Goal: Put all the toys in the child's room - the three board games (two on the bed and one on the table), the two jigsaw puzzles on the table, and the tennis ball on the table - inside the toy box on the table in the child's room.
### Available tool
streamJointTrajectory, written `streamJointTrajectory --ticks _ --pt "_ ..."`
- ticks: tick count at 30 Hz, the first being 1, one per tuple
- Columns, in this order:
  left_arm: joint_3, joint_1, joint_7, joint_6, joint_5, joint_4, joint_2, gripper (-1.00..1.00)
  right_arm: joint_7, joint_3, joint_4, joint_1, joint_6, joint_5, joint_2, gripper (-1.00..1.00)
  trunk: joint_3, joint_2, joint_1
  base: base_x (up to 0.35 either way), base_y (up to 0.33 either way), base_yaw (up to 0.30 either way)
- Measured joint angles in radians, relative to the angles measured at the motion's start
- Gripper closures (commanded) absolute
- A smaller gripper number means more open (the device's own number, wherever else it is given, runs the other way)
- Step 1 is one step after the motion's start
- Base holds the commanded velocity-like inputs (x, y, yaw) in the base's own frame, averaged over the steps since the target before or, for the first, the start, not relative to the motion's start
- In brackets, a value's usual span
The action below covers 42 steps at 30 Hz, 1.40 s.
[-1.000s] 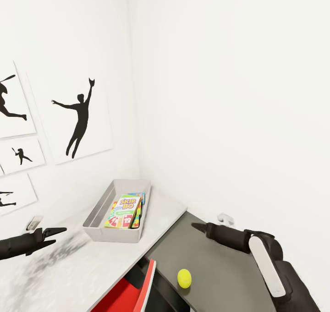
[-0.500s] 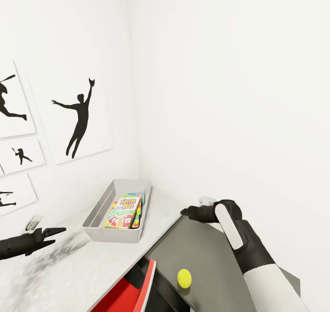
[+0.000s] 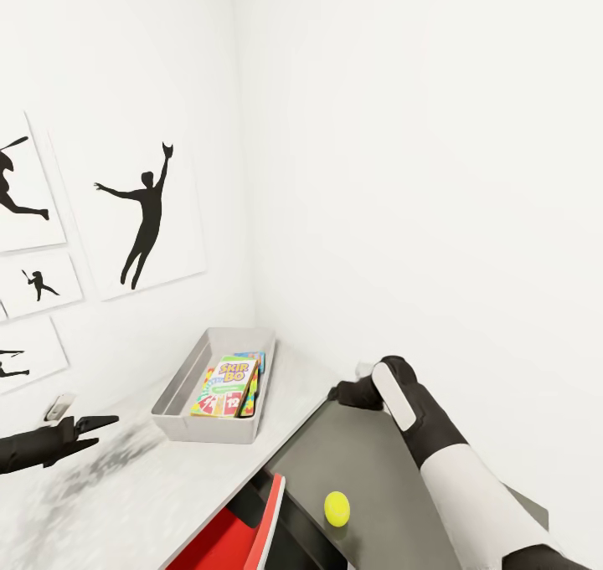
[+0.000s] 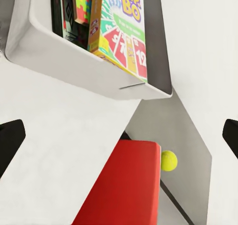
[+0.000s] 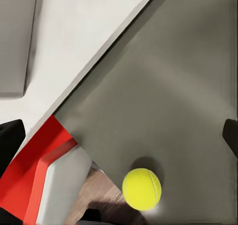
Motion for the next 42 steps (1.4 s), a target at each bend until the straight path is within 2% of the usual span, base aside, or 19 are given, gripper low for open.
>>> streamJointTrajectory --ticks 6,15,22,28,42 --pt "0.0 0.0 0.0 0.0 0.0 0.0 0.001 -1.0 -0.041 0.008 0.013 -0.001 0.0 0.0 0.001 -1.0 0.0 0.0 0.0 0.0 0.0 0.0" --pt "0.0 0.0 0.0 0.0 0.0 0.0 0.001 -1.0 -0.094 0.046 0.045 -0.001 0.0 -0.002 0.004 -1.0 0.0 0.0 0.0 0.0 0.0 0.0" --pt "0.0 0.0 0.0 0.0 0.0 0.001 0.001 -1.0 -0.132 0.107 0.135 -0.001 0.0 0.0 0.042 -1.0 0.0 0.0 0.0 0.0 0.0 0.0" --pt "0.0 0.0 0.0 0.0 0.0 0.001 0.001 -1.0 -0.159 0.143 0.195 -0.001 0.0 0.002 0.056 -1.0 0.0 0.0 0.0 0.0 0.0 0.0" --pt "0.0 0.0 -0.002 0.0 0.0 0.001 0.003 -1.0 -0.167 0.156 0.212 0.0 0.0 0.0 0.061 -1.0 0.0 0.0 0.0 0.0 0.0 0.0"
